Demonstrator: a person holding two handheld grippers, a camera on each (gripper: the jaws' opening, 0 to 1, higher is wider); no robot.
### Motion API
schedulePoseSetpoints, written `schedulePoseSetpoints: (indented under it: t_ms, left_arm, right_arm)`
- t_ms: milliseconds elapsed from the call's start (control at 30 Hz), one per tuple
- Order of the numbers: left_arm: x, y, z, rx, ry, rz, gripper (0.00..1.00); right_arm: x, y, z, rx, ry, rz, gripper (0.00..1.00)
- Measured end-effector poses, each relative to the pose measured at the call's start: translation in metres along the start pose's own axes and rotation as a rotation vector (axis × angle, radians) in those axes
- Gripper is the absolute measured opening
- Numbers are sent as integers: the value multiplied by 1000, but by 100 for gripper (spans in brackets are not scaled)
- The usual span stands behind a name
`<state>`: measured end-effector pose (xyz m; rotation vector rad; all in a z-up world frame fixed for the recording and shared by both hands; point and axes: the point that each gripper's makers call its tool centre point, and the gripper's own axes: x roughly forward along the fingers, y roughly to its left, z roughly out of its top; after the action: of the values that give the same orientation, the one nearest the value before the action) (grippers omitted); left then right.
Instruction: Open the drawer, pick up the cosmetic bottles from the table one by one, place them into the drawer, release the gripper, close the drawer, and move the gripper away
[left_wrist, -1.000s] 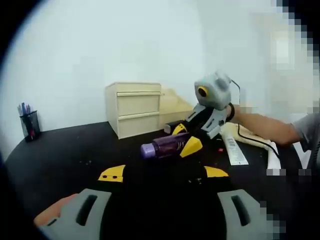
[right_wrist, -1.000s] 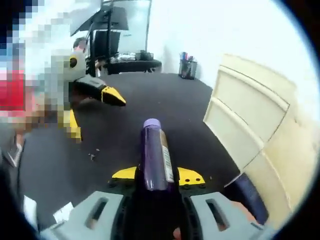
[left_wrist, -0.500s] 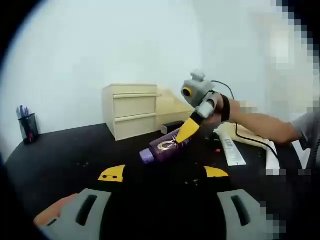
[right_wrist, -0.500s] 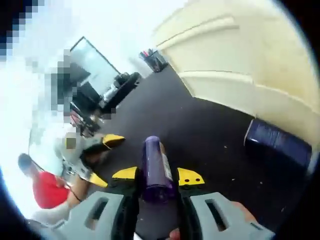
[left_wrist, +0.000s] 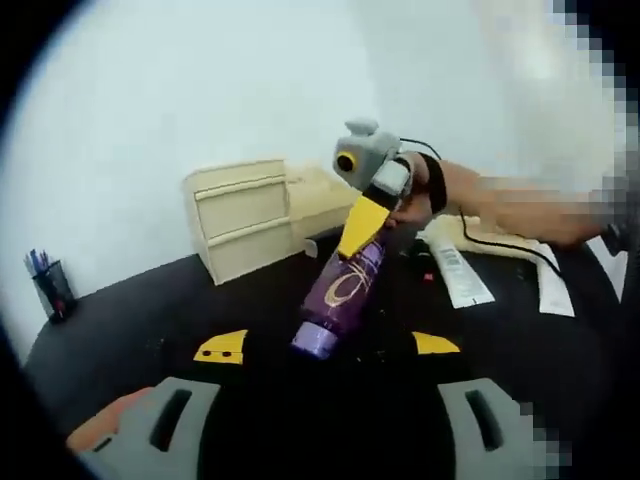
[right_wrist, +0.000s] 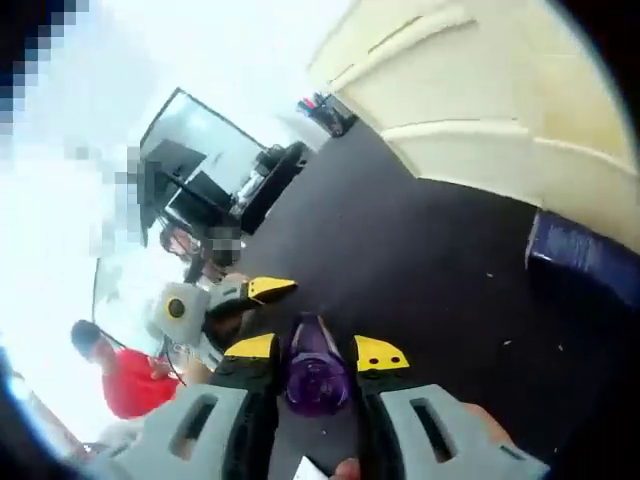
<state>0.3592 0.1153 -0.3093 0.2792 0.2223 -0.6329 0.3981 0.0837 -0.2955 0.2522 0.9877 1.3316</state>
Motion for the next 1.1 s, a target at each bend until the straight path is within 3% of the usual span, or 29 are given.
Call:
schedulePoseSetpoints:
  t_ms: [67,100,133,233,300,367,533,733,833,900,1100]
  left_arm:
    - [0,3,1,29,1,33,33]
    - [0,3,1,28,5,32,30]
    - [0,3,0,26,6,32,32]
    - [0,1,-1,-3,7,15,38]
    - [4,1,-2,16,18,25,38]
    - [8,-2,-7,58,45,19,37]
    - [12,-11,-2,100,37,4,32]
    - [10,-18,2,160,34,-3,27]
    - [7,-21,5,197,38,-6,25]
    - [4,-24,8,214,38,-18,25]
    - [-4,-29,25,225,-26,-42,25]
  right_arm:
    - [0,5,0,-125,5,-21,24]
    - [0,9,-3,-184,8,-33,24]
    - [0,12,-6,-261,15,-46,24]
    - [2,14,-19,-367,77,-66,24]
    - [3,13,-34,-294,146,-74,24]
    - [7,10,-31,-290,140,-62,24]
    - [9,16,-28,-144,161,16,24]
    - [7,20,-33,-132,158,43,24]
    - [5,28,-41,-176,170,76,24]
    - [0,38,-50,-238,188,143,24]
    - [-15,52,-43,-380,172,196,25]
